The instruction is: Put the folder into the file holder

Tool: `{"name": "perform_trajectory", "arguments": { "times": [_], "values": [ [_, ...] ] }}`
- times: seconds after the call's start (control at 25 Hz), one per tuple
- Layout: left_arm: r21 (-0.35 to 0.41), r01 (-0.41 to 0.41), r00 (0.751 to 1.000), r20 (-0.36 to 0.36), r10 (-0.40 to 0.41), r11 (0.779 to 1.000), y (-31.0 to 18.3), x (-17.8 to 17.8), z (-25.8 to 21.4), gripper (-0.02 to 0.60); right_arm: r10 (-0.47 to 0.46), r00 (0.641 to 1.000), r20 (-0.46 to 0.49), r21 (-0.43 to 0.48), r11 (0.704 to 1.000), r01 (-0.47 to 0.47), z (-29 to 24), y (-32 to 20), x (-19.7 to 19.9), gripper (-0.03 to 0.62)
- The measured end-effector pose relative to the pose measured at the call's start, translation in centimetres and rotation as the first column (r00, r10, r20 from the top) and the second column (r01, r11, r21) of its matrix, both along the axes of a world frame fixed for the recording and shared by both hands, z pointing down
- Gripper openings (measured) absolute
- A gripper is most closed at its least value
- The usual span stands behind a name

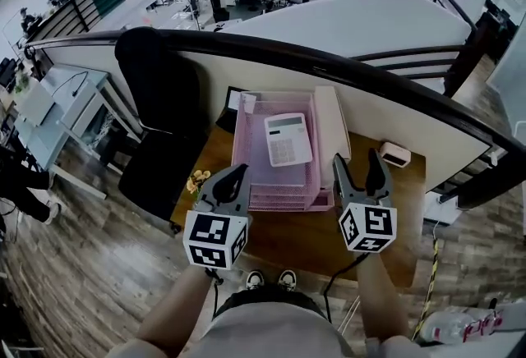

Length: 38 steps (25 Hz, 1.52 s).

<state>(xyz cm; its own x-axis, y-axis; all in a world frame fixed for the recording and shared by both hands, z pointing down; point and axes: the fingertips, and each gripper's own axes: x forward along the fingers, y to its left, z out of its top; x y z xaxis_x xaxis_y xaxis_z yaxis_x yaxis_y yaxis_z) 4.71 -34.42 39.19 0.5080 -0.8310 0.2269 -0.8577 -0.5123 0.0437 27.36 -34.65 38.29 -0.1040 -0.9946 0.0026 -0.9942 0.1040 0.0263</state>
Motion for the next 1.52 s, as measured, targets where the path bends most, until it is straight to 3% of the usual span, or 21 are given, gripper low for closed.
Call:
{"name": "perform_trajectory", "arguments": {
  "times": [0.4,0.64,0.8,1.04,1.2,1.36,1.52],
  "values": [
    [0.147,-0.046,0.999,-0.019,0.049,0.988,0.8,-1.0,-8.1,0.005,-0.13,0.991,-0.01,0.118,0.984,0.131,-12.2,4.9,-3.7,0.214],
    [0.21,-0.044,0.998,-0.027,0.051,0.977,2.3,-2.2,-11.1,0.005,-0.167,0.986,-0.018,0.116,0.979,0.168,-14.6,7.6,-4.5,0.155],
    [0.268,-0.045,0.999,0.028,0.039,0.962,3.5,-2.8,-12.1,0.005,-0.178,0.984,-0.01,0.113,0.977,0.178,-15.1,9.1,-5.0,0.122],
    [0.262,-0.025,0.999,0.028,0.019,0.965,4.6,-3.8,-11.3,0.005,-0.193,0.981,-0.007,0.082,0.978,0.192,-13.5,10.2,-5.7,0.06],
    [0.216,-0.022,0.999,0.028,0.016,0.976,5.2,-4.2,-9.6,0.005,-0.195,0.981,-0.013,0.039,0.98,0.196,-11.4,10.8,-6.1,0.043],
    [0.168,-0.016,0.999,0.05,0.008,0.986,5.8,-4.5,-7.2,0.005,-0.253,0.965,0.068,-0.014,0.967,0.254,-8.9,10.9,-6.6,0.014],
    [0.14,0.001,0.998,0.063,-0.01,0.99,5.9,-5.1,-5.9,0.005,-0.258,0.963,0.072,-0.048,0.964,0.262,-7.6,10.9,-6.5,0.006]
  ]
}}
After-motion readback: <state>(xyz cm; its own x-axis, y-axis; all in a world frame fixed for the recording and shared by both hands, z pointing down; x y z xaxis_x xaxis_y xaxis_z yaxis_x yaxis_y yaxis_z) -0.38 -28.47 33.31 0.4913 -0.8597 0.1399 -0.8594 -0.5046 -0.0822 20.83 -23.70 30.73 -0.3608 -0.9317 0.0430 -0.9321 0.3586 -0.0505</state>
